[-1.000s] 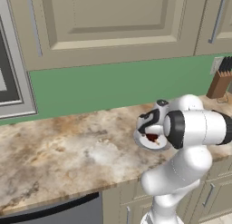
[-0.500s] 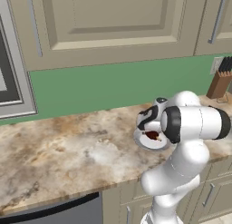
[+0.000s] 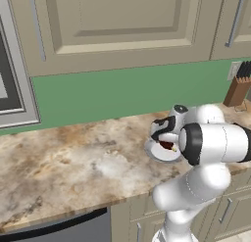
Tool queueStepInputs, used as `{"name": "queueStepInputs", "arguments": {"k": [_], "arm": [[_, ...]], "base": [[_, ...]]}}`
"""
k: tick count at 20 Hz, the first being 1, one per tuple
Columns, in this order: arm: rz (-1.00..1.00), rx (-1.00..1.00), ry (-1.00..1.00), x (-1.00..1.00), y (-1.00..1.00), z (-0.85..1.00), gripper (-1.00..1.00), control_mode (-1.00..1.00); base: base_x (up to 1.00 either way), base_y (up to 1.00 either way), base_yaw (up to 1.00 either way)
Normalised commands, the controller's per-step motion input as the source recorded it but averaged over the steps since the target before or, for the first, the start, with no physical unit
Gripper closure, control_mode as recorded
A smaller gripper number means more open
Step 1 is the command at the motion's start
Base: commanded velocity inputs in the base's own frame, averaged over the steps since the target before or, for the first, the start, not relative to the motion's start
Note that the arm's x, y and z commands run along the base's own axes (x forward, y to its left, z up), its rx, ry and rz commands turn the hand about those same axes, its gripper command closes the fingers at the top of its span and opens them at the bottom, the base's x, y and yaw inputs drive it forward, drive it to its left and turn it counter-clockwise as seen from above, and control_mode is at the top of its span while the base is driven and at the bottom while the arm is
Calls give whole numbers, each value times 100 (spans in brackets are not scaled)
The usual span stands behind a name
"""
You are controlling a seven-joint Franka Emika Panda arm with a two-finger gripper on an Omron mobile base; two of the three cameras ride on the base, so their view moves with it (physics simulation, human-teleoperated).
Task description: Pick up the knife from the drawer and place it on the cutting board. Then place the meat from the plate to the cutting board.
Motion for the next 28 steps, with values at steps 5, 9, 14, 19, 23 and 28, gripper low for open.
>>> {"name": "queueStepInputs", "arguments": {"k": [5, 9, 14, 19, 23, 28], "arm": [[0, 5, -9, -39, -17, 50, 100, -100], [0, 3, -8, -45, -11, 34, 100, -100], [1, 0, -3, -41, 0, 78, 100, -100], [2, 0, -1, -60, 0, 82, 100, -100], [1, 0, -3, -70, 0, 78, 100, -100], [1, 0, 0, -74, 0, 59, 100, -100]], "base": [[0, 0, 0], [0, 0, 0], [0, 0, 0], [0, 0, 0], [0, 0, 0], [0, 0, 0]]}}
